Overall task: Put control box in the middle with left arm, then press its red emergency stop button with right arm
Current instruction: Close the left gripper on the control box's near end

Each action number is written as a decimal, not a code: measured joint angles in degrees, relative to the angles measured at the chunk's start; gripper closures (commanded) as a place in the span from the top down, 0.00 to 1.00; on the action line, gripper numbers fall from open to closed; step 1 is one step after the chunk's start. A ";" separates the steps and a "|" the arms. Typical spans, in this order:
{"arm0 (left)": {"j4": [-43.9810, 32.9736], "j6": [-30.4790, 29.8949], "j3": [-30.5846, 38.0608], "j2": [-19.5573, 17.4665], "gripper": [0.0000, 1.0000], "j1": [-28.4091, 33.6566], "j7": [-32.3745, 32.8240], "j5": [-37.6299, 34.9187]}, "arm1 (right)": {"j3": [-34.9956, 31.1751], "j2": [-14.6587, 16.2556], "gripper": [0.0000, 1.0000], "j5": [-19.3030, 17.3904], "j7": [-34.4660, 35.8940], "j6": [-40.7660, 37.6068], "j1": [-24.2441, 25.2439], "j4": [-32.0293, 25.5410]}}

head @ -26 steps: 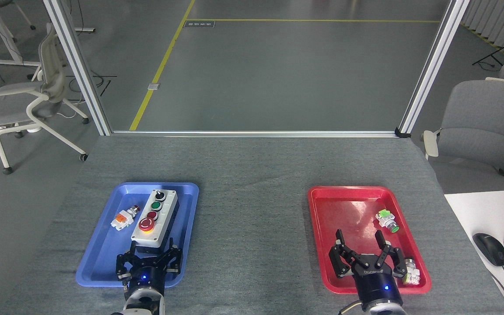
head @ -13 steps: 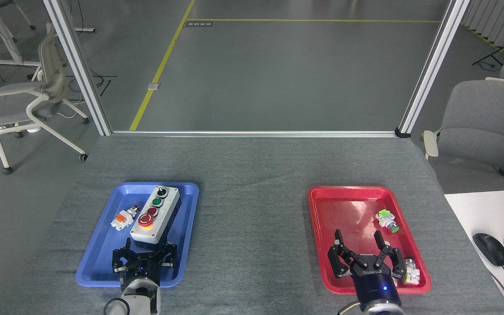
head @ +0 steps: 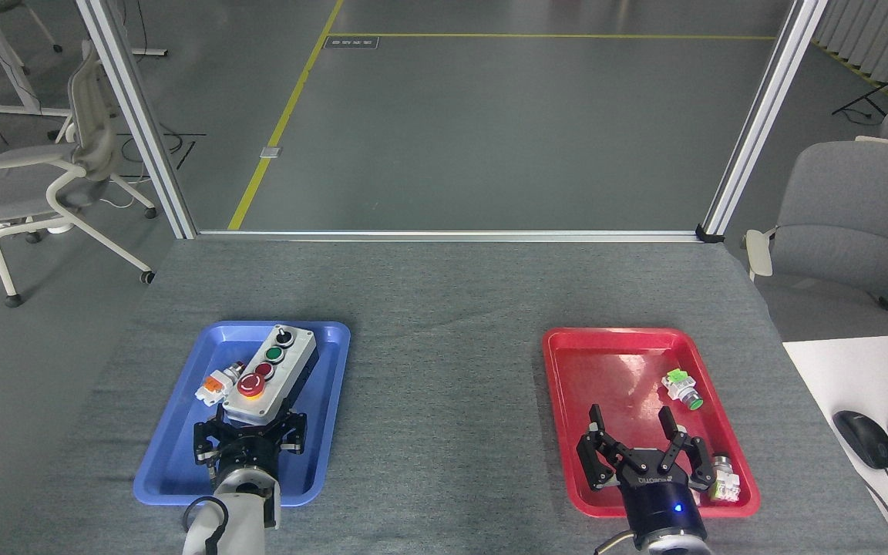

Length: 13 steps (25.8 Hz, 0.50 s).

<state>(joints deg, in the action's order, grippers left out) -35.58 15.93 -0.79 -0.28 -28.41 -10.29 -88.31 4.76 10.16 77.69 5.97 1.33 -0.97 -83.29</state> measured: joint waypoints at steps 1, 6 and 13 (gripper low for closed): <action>0.06 -0.15 0.00 -0.02 1.00 -0.09 0.00 0.22 | 0.02 -0.04 0.98 0.00 0.01 0.00 0.00 0.01; -0.78 -1.85 0.00 -0.10 1.00 0.16 -2.54 1.62 | 0.07 -0.17 0.98 0.02 0.14 0.01 0.00 0.07; -1.99 -4.65 0.00 -0.11 1.00 0.46 -6.40 3.52 | 0.08 -0.30 0.98 0.09 0.87 0.07 0.07 0.14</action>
<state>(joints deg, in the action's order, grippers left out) -37.57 11.29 -0.79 -0.39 -27.94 -16.69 -84.79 4.83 9.87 77.78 6.84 1.40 -0.89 -83.15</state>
